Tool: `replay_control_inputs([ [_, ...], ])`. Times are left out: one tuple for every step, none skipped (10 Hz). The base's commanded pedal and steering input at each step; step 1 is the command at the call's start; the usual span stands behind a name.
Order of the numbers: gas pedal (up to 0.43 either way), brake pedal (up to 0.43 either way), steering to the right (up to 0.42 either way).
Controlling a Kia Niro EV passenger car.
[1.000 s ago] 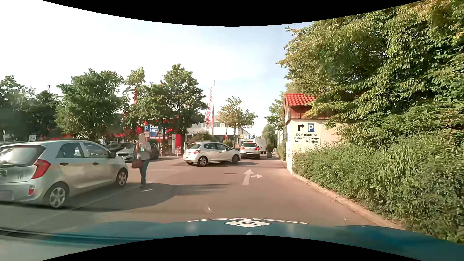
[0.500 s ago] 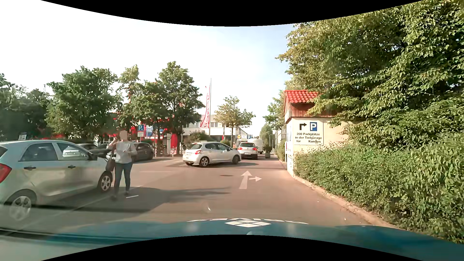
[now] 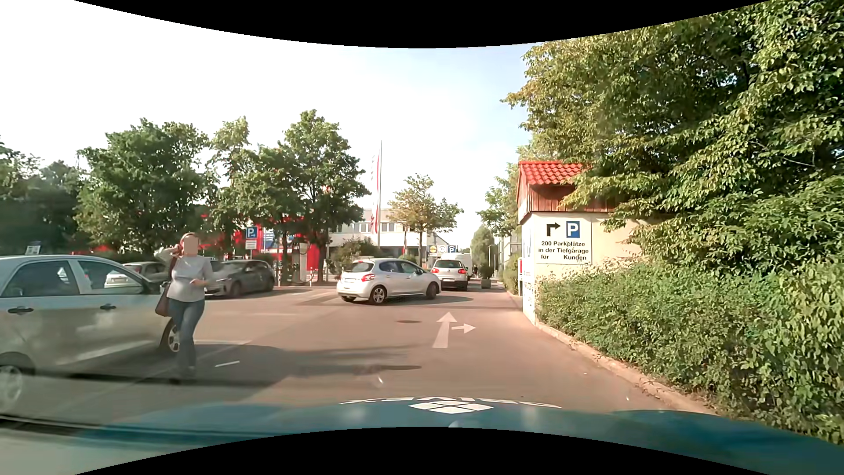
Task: Follow the waypoints while adhering to traffic rules and regulations
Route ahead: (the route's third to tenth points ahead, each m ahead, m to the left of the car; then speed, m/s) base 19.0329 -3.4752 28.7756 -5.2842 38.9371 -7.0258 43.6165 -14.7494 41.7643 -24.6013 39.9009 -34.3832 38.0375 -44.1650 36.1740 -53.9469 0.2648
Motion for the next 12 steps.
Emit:
replay_control_inputs([
  [0.000,0.232,0.048],
  [0.000,0.238,0.048],
  [0.000,0.244,0.048],
  [0.000,0.244,0.048],
  [0.000,0.244,0.048],
  [0.000,0.244,0.048],
  [0.000,0.244,0.048],
  [0.000,0.244,0.048],
  [0.000,0.244,0.048],
  [0.000,0.244,0.048],
  [0.000,0.244,0.048],
  [0.000,0.244,0.048],
])
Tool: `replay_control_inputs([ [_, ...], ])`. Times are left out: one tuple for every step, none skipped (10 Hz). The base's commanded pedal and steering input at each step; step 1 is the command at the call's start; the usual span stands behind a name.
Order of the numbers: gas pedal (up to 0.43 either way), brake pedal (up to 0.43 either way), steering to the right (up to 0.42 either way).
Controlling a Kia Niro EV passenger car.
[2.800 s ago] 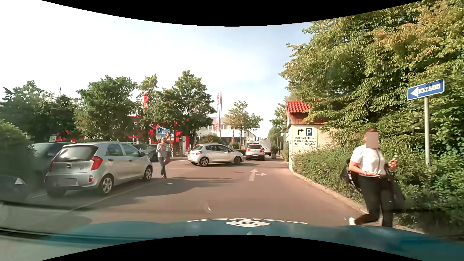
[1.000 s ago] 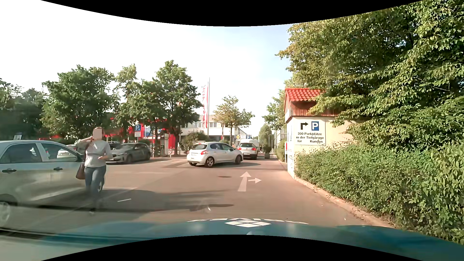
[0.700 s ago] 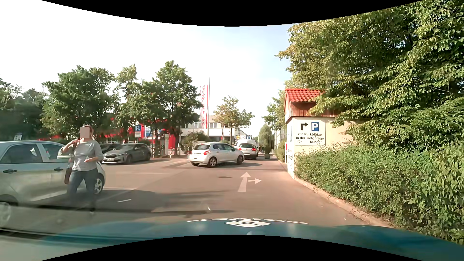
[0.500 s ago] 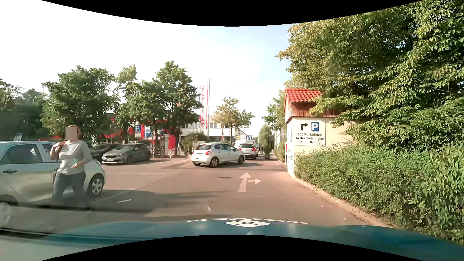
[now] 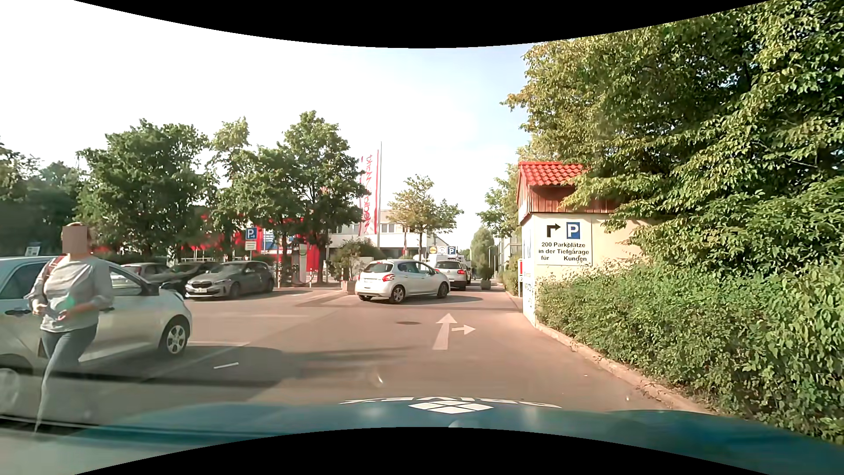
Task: Follow the waypoints while adhering to traffic rules and regulations
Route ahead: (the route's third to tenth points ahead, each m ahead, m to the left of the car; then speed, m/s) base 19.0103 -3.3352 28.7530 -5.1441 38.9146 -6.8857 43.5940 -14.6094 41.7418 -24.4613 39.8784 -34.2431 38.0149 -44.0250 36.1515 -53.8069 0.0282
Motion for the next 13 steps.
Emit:
replay_control_inputs([
  [0.000,0.244,0.048],
  [0.000,0.244,0.048],
  [0.000,0.244,0.048],
  [0.000,0.244,0.048],
  [0.000,0.244,0.048],
  [0.000,0.244,0.048],
  [0.000,0.244,0.048],
  [0.000,0.244,0.048],
  [0.000,0.244,0.048],
  [0.000,0.244,0.048],
  [0.000,0.244,0.048],
  [0.000,0.238,0.048],
  [0.000,0.238,0.048],
])
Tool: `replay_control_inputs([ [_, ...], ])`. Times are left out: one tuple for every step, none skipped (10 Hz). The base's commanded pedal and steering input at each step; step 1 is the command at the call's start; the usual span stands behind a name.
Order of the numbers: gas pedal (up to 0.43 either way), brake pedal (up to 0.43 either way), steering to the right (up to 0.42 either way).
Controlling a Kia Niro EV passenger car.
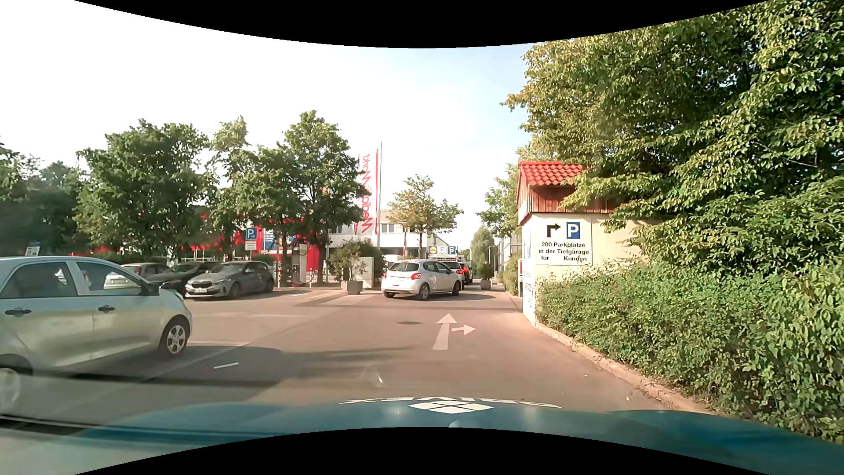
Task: Follow the waypoints while adhering to traffic rules and regulations
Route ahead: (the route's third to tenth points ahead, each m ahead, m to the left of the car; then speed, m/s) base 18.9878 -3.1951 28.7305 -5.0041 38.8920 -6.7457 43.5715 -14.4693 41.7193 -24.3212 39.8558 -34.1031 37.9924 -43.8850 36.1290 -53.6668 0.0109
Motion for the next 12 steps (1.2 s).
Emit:
replay_control_inputs([
  [0.000,0.244,0.048],
  [0.000,0.250,0.047],
  [0.000,0.250,0.044],
  [0.000,0.250,0.047],
  [0.000,0.256,0.048],
  [0.000,0.256,0.047],
  [0.000,0.256,0.047],
  [0.000,0.250,0.047],
  [0.000,0.250,0.047],
  [0.000,0.256,0.047],
  [0.000,0.250,0.047],
  [0.000,0.256,0.047],
])
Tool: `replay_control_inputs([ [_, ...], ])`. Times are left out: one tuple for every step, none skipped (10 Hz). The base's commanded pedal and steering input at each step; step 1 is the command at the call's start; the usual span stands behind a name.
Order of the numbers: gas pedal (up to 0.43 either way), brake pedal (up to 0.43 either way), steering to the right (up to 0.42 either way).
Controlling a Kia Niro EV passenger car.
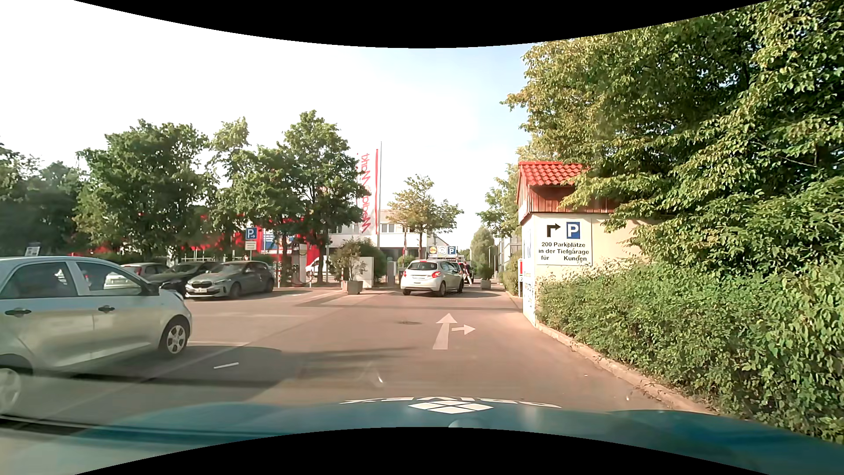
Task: Follow the waypoints while adhering to traffic rules and regulations
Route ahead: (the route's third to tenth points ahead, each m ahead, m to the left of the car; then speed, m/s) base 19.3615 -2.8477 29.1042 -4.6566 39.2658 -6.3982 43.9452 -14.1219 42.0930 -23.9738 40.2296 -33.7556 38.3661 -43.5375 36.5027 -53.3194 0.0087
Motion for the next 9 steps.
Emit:
replay_control_inputs([
  [0.000,0.256,0.047],
  [0.000,0.256,0.047],
  [0.000,0.256,0.047],
  [0.000,0.256,0.047],
  [0.000,0.256,0.047],
  [0.000,0.262,0.047],
  [0.000,0.256,0.047],
  [0.000,0.262,0.047],
  [0.000,0.262,0.047],
])
